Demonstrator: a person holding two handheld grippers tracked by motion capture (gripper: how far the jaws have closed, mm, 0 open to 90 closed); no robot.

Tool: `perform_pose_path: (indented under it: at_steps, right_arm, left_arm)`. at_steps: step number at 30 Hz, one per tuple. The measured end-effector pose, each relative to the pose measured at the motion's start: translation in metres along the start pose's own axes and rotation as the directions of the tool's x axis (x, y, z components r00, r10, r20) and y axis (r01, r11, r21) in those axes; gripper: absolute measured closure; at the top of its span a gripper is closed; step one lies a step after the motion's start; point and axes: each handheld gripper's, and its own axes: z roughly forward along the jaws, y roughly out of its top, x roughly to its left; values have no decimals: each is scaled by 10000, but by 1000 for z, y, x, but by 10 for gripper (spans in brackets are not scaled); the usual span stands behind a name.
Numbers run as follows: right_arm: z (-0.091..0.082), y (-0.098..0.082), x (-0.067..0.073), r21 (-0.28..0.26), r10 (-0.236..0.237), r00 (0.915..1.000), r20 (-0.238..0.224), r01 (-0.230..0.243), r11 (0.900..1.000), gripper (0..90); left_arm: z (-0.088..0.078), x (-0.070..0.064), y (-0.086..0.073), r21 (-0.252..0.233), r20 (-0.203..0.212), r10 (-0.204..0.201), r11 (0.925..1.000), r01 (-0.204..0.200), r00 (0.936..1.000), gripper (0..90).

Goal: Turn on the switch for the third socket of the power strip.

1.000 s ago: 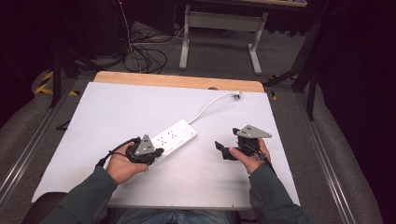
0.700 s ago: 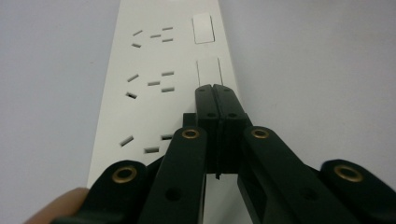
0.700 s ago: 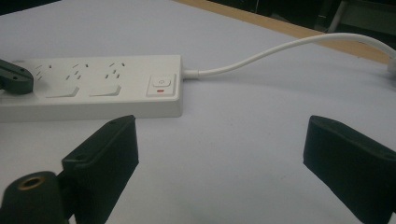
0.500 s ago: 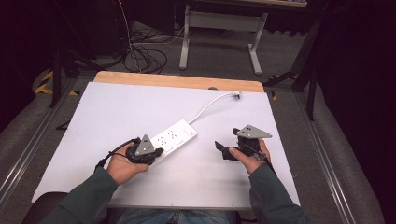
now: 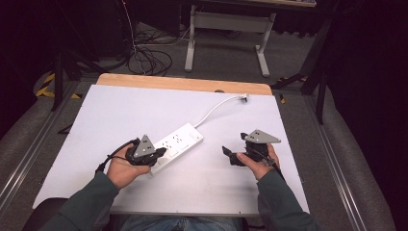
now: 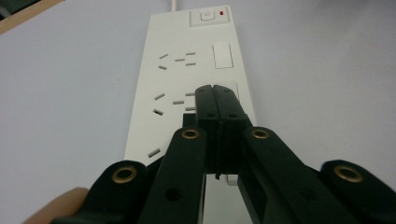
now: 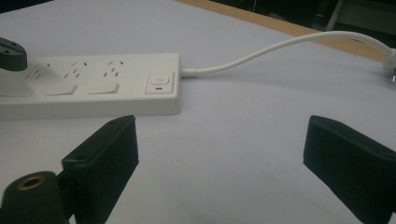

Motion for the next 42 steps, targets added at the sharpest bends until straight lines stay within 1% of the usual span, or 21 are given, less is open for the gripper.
perform_pose_path:
  at_steps: [3,10,16,19,23,24,25,26,27,28,30,32,34,36,38,40,42]
  right_arm:
    - [0,0,1,18,36,10000,-2,-36,10000,108]
    - [2,-1,1,76,16,10000,-36,-15,10000,108]
    - [3,0,1,65,65,10000,-47,-65,10000,108]
    - [5,1,3,79,-27,9999,-139,28,10000,109]
    - [5,1,3,93,-56,9999,-164,57,9999,110]
    - [5,1,2,103,-24,9999,-147,25,9999,110]
    - [5,1,2,105,-4,9999,-144,5,9999,110]
    - [5,1,2,105,-4,9999,-144,5,9999,110]
    - [5,1,1,88,7,9999,-136,-6,10000,110]
    - [5,1,1,88,7,9999,-136,-6,10000,110]
    - [5,1,1,90,2,9999,-144,-1,10000,110]
    - [5,1,1,90,-7,9999,-148,8,10000,111]
    - [5,1,1,96,-6,9999,-157,7,10000,112]
    - [5,1,1,113,-12,9999,-160,14,9999,112]
    - [5,1,1,107,-10,9999,-161,12,9999,113]
    - [5,1,1,89,-19,9998,-173,21,10000,113]
    - [5,1,1,97,-2,9999,-169,3,10000,113]
  left_arm:
    - [-1,1,1,-14,6,-5,10000,5,10000,900]
    - [-6,4,3,-242,-77,-209,9995,207,9998,900]
    - [-10,4,5,-427,-128,-254,9988,248,9996,900]
    - [-12,4,5,-491,-186,-273,9984,264,9995,900]
    - [-16,5,5,-684,-197,-389,9970,375,9990,899]
    - [-18,5,6,-744,-198,-362,9966,347,9991,900]
    - [-19,5,6,-780,-165,-502,9958,487,9986,899]
    - [-21,6,6,-884,-279,-490,9950,463,9984,899]
    - [-22,7,6,-936,-239,-562,9942,538,9981,900]
    - [-24,8,7,-1005,-338,-551,9936,514,9979,900]
    - [-29,10,6,-1103,-353,-660,9920,618,9972,899]
    - [-35,12,7,-1352,-378,-902,9872,843,9952,899]
    - [-42,13,7,-1589,-438,-985,9832,904,9942,899]
    - [-49,16,7,-1810,-551,-1150,9780,1033,9918,899]
    - [-55,21,6,-2031,-679,-1370,9717,1208,9882,899]
    - [-62,24,4,-2255,-757,-1652,9635,1445,9834,899]
    - [-68,27,3,-2400,-841,-1760,9589,1515,9808,899]
